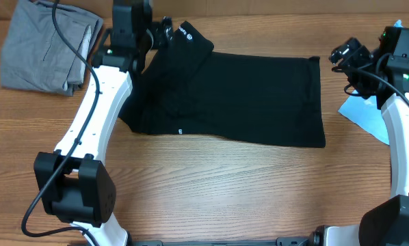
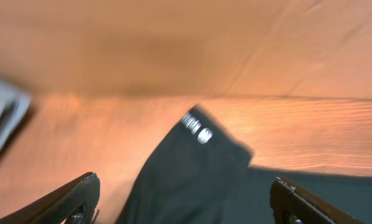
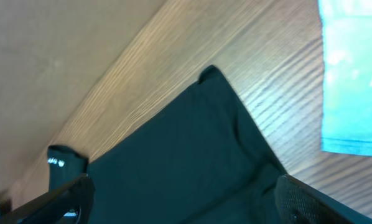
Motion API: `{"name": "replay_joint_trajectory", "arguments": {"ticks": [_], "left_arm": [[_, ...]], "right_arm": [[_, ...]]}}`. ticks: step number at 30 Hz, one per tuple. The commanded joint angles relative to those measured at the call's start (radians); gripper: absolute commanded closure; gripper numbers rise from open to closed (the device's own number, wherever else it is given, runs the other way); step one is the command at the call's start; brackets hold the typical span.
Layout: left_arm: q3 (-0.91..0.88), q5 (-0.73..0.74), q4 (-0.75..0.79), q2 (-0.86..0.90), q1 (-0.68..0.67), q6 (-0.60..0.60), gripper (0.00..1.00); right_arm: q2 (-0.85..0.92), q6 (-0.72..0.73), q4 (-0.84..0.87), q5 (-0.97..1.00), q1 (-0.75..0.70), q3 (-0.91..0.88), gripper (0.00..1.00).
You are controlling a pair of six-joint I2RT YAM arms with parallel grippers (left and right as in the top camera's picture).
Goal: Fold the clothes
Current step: 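Lay the hem onto the collar and release both grippers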
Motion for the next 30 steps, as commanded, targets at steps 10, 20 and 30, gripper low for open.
{"name": "replay_joint_trajectory", "arguments": {"ticks": [10,20,30], "left_arm": [[0.478,0.048,-0.093,0.483,-0.163,0.315,0.03],[0.503,0.027,-0.002,0.672,-0.182,0.315,0.06],[0.503,-0.011,0.028,0.760,-0.180,0.319,0.14]], "right_arm": [[0.073,-0.046,-0.126,-0.038,0.125,0.011,0.03],[0.125,-0.101,-0.220,-0.030,0.148,0.011,0.03],[0.125,-0.109,-0.253,-0.020,0.148,0.011,0.03]]}}
